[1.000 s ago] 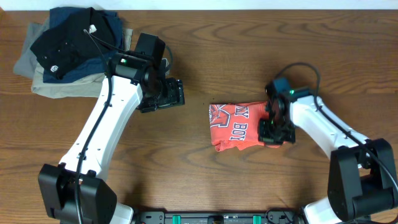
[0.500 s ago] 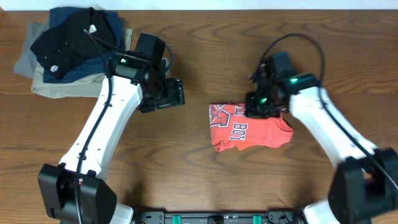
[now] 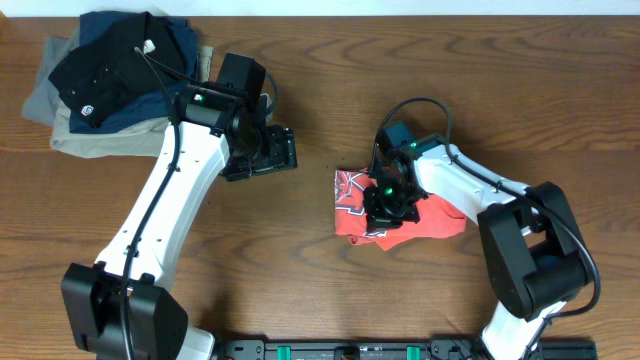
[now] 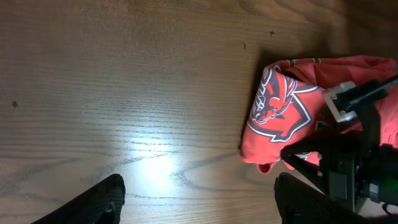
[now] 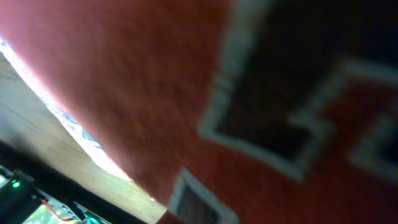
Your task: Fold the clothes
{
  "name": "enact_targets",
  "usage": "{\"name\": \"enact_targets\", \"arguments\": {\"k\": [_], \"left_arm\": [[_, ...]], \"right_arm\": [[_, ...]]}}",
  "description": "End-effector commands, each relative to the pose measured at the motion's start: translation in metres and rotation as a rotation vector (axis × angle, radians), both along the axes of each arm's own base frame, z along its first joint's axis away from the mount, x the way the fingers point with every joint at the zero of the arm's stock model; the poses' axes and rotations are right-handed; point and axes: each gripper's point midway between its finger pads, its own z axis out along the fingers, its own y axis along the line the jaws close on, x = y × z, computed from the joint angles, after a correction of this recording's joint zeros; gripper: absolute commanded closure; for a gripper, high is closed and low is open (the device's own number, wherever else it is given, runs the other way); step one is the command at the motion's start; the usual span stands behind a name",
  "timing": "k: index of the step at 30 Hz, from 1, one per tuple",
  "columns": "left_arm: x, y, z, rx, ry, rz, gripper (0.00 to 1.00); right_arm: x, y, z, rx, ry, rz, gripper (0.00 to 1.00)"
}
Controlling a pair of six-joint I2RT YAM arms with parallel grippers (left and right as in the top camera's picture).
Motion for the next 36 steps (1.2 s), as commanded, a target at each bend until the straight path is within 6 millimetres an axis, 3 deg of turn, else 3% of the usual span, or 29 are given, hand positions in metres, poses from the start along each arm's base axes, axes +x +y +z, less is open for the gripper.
{"name": "enact_targets", "arguments": {"k": [1, 5, 8, 12, 16, 19, 28, 30, 33, 36], "left_arm": [[0.001, 0.003, -0.002, 0.016, -0.003, -0.013, 0.22], [0.001, 0.003, -0.002, 0.017, -0.004, -0.013, 0.21], [0.001, 0.003, -0.002, 0.016, -0.003, -0.013, 0.21], [0.001, 0.003, -0.002, 0.016, -0.003, -0.013, 0.22], [0.001, 0.003, -0.002, 0.017, -0.004, -0.013, 0.21], [0.001, 0.003, -0.002, 0.017, -0.002, -0.013, 0.21], [0.001, 0.003, -0.004, 0.017, 0.0, -0.013, 0.21], [0.0, 0.003, -0.004, 0.017, 0.001, -0.013, 0.21], [0.0, 0.003, -0.004, 0.018, 0.0, -0.017, 0.21], [0.0, 0.003, -0.004, 0.019, -0.003, -0.027, 0.21]], "right_arm": [[0.025, -0.025, 0.019, -0.127, -0.119, -0.04, 0.99], [0.047, -0.052, 0.072, -0.191, -0.247, -0.066, 0.88], [0.059, -0.075, 0.104, -0.232, -0.331, -0.112, 0.71], [0.061, -0.101, 0.122, -0.231, -0.369, -0.142, 0.74], [0.052, -0.134, 0.113, -0.267, -0.29, -0.217, 0.88], [0.043, -0.152, 0.095, -0.284, -0.242, -0.26, 0.9], [0.016, -0.159, 0.026, -0.29, -0.179, -0.306, 0.85], [0.011, -0.169, 0.016, -0.342, -0.17, -0.334, 0.85], [0.011, -0.196, 0.014, -0.485, -0.184, -0.397, 0.86], [0.019, -0.206, 0.023, -0.516, -0.198, -0.432, 0.89]]}}
